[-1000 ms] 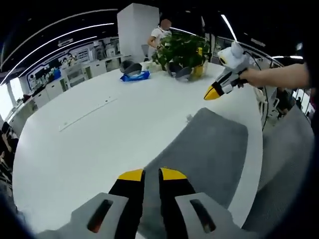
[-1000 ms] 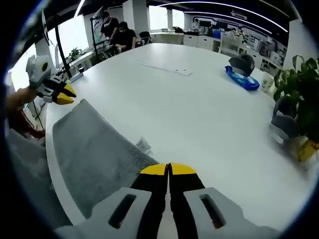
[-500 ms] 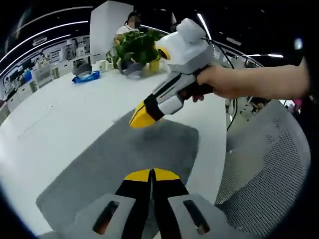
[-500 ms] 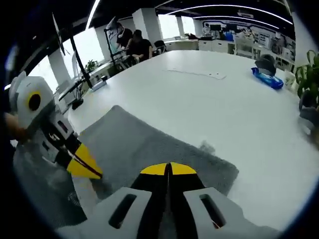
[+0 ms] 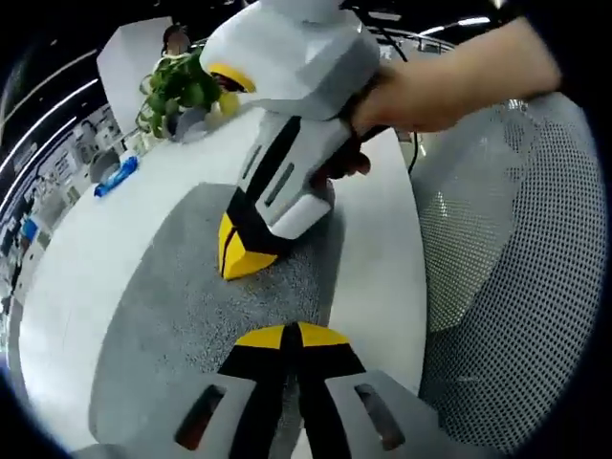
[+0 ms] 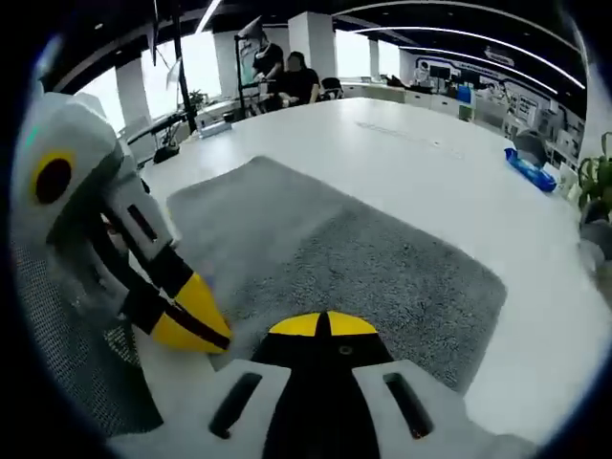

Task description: Fold the towel on the table until its edges align and the towel forms a compact rectangular stack.

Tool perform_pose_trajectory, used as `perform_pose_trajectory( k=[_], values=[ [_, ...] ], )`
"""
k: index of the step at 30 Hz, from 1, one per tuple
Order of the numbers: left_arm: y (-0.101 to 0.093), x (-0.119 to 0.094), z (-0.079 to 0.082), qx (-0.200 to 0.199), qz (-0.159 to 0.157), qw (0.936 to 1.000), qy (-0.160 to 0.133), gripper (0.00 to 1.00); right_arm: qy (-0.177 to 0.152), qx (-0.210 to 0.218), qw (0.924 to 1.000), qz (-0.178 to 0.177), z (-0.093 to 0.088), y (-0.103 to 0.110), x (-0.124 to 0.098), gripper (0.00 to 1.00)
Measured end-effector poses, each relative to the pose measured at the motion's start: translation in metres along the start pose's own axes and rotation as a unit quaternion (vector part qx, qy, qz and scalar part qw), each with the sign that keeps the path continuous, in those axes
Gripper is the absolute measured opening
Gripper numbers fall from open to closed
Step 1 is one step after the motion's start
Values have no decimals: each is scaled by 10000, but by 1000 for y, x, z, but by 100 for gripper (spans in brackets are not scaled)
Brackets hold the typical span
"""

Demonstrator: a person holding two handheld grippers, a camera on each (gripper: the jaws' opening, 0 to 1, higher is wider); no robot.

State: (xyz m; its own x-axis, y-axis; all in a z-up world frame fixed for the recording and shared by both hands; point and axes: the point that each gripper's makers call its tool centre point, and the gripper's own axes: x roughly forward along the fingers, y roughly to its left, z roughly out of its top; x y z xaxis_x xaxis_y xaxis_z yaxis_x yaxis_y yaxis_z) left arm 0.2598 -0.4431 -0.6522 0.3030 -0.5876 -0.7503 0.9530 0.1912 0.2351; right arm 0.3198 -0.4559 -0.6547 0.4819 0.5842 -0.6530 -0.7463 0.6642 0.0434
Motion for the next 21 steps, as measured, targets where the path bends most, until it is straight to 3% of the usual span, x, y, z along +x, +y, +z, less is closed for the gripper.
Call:
perform_pose_trajectory(
  k=[4, 9, 16, 21],
  values=[
    [-2, 1, 0, 491, 90, 9986, 174, 2, 83, -546, 9985, -45, 1, 1, 0, 0],
    [-3, 1, 1, 1099, 135, 9934, 300, 2, 179, -807, 9965, -155, 0, 2, 1, 0],
    [-2, 1, 0, 996, 131, 9942, 377, 1, 217, -835, 9960, -215, -2, 0, -1, 0],
    [-2, 0, -1, 1192, 155, 9919, 404, 1, 218, -812, 9962, -209, -3, -1, -3, 0]
  ],
)
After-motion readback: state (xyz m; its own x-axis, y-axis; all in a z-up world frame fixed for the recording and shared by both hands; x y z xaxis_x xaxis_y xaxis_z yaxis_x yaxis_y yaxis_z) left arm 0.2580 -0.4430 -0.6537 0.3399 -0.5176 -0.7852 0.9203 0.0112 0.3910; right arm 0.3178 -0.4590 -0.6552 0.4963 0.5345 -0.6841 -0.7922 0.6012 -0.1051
